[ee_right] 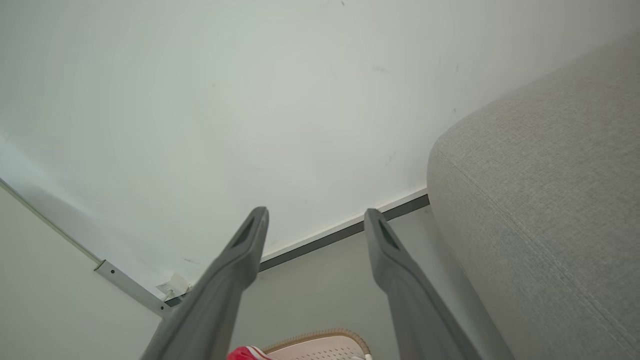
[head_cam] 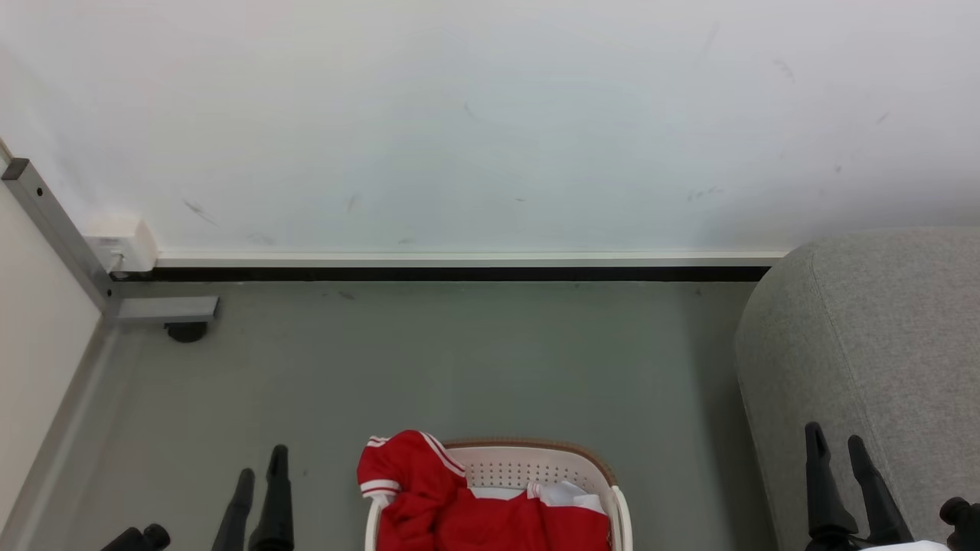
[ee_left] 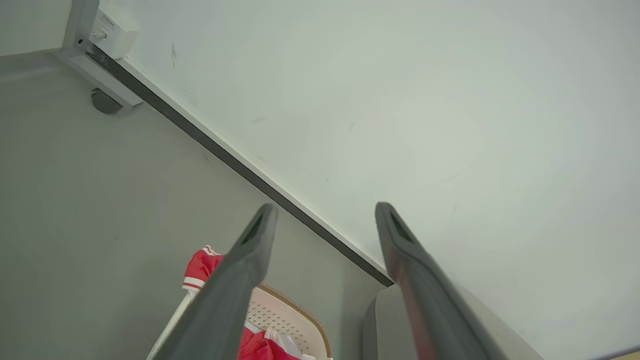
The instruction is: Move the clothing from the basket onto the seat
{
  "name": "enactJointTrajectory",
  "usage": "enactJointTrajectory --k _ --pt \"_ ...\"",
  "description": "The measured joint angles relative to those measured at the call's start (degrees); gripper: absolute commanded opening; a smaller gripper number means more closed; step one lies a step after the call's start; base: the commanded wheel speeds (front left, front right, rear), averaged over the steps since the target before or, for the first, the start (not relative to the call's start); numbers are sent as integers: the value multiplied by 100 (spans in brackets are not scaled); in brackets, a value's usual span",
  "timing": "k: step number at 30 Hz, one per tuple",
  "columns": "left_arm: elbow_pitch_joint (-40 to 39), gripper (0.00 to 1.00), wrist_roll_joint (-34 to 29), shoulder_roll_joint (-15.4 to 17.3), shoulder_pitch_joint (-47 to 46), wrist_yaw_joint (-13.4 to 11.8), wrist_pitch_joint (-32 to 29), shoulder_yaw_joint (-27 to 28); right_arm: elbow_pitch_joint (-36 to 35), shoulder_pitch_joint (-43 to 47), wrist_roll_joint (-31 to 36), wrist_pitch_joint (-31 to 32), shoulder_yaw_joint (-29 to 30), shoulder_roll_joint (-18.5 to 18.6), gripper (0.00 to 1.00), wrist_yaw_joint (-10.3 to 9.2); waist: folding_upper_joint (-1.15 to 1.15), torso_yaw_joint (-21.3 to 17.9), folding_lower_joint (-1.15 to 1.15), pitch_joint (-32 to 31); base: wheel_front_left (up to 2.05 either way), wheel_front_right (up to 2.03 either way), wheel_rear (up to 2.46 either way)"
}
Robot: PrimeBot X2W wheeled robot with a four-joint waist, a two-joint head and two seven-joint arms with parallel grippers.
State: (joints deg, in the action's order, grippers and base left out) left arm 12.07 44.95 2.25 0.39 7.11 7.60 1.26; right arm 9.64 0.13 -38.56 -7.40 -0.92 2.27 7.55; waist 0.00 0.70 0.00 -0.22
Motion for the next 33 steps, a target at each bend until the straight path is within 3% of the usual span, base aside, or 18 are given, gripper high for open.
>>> enactJointTrajectory --k 33 --pt "-152 100 -2315 87 140 18 428 -157 -20 25 1864 -455 29 24 100 0 0 -47 0 -7 0 0 0"
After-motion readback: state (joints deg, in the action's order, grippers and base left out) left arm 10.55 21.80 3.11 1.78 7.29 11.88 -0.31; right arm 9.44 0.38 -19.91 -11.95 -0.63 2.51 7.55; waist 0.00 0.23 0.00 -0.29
